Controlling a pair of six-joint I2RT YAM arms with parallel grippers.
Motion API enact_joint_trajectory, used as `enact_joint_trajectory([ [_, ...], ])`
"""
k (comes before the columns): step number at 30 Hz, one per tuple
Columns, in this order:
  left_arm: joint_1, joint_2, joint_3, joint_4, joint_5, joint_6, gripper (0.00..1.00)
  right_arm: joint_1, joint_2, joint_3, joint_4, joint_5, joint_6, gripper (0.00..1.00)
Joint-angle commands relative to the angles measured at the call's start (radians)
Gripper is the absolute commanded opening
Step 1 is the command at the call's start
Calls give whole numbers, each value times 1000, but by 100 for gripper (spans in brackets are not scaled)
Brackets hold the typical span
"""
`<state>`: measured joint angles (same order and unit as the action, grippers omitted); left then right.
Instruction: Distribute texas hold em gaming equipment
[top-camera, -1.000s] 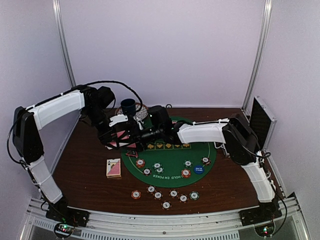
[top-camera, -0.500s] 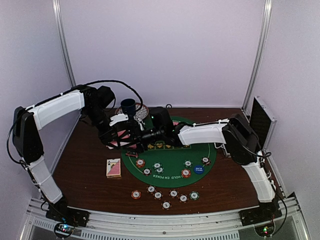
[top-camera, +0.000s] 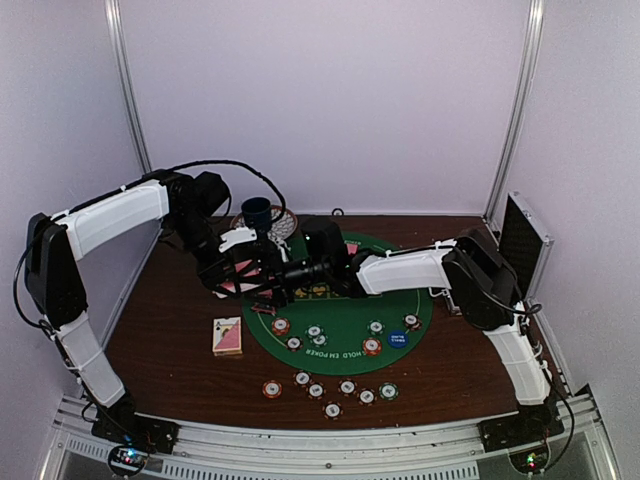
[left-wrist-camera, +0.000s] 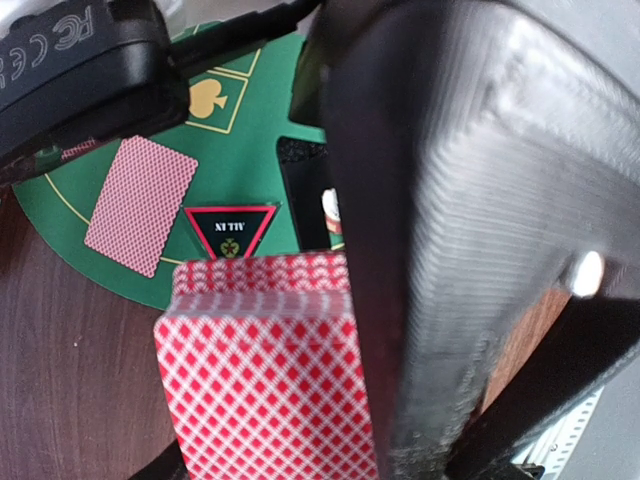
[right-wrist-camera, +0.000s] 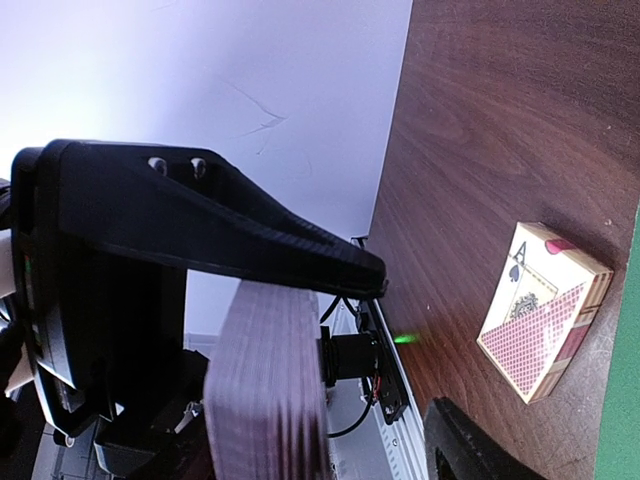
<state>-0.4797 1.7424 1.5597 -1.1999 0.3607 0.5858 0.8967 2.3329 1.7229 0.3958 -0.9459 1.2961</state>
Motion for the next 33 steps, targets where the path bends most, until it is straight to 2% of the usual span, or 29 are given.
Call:
enact_joint_trajectory([
  [1, -7, -38, -2, 30, 22, 14, 0, 3, -28, -9, 41, 12, 14, 68],
  [16, -7, -32, -7, 29, 23, 25, 0, -18, -1, 87, -130, 11, -58, 66],
  [25, -7, -40, -30, 28, 51, 25, 0, -22, -23, 85, -246, 15, -147, 54],
  [33, -7, -73, -66, 36, 32, 29, 0, -22, -68, 43, -251, 8, -170, 43],
])
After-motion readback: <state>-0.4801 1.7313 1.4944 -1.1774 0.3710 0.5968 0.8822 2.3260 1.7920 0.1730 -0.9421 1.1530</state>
